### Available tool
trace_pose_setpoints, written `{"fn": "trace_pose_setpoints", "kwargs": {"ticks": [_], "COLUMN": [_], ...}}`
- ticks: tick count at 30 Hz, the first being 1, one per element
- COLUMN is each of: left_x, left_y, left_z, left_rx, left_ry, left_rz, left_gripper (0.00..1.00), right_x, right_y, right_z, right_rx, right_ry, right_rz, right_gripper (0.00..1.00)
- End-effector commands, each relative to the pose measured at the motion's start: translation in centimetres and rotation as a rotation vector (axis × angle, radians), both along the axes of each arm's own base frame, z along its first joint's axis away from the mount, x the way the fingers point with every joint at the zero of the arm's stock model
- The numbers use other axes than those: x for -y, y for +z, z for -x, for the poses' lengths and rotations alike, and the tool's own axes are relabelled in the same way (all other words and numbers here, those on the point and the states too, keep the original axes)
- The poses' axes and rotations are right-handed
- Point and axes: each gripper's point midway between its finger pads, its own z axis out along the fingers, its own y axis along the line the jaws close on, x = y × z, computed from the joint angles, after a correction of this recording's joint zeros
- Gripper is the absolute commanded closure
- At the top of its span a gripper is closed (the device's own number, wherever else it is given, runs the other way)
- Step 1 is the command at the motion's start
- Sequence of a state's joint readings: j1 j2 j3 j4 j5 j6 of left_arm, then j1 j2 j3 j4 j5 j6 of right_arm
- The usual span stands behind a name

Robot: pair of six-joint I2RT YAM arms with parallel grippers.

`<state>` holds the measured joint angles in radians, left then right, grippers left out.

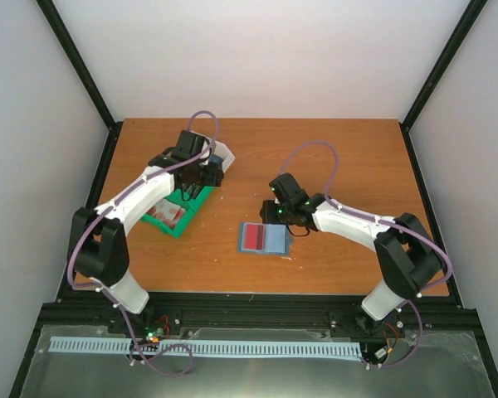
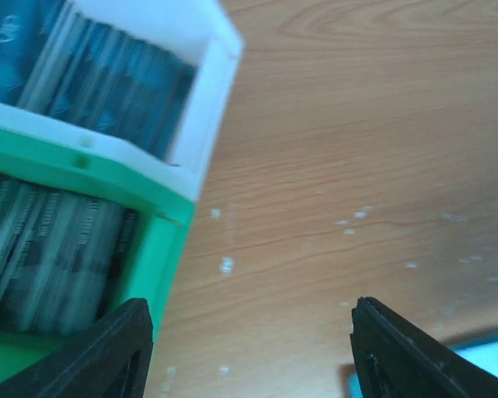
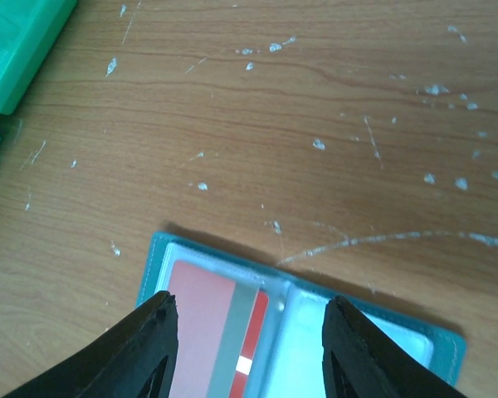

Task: Put the credit cards into the card holder

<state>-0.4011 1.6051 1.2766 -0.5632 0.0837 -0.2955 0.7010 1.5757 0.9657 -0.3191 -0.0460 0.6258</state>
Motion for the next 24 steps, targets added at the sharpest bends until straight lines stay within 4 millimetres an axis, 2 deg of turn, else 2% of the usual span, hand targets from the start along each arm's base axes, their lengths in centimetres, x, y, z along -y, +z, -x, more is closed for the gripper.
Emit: {"fn": "trace_pose_setpoints", "kwargs": {"ticks": [1,7,11,14,19,24], "left_x": [-3.1,-6.5,-7.2,-8.0,-10.4,-10.5], "left_y": [-1.5,-4.2,-6.6,-7.9,-9.4,-10.5], "left_z": [-1.7,-4.2,-4.5,-4.2,-1.9,1.5], "left_rx": [-0.054,-0.112,-0.171,-0.214,-0.308,-0.402], "left_ry": [0.03,0.114,0.114,0.135,0.199,0.213], "left_rz": [-0.096,-0.137,-0.17,-0.215,-0.324,-0.296], "left_gripper": [0.35,0.45,0.54,0.58,0.58,0.58], "right_x": [-1.0,-1.4,-1.4,-2.1,-3.6,-4.9], "right_y": [-0.6,-2.6,-3.3,-3.0,-1.6,-1.2], "right_z": [-1.2,-1.8,-2.0,-2.5,-4.2,-5.2], "right_rx": [0.005,-0.035,-0.064,-0.069,-0.039,-0.045], "right_ry": [0.042,0.041,0.046,0.067,0.089,0.086], "right_rz": [0.029,0.071,0.104,0.108,0.093,0.048], "right_gripper": [0.52,0.52,0.52,0.52,0.52,0.51]}}
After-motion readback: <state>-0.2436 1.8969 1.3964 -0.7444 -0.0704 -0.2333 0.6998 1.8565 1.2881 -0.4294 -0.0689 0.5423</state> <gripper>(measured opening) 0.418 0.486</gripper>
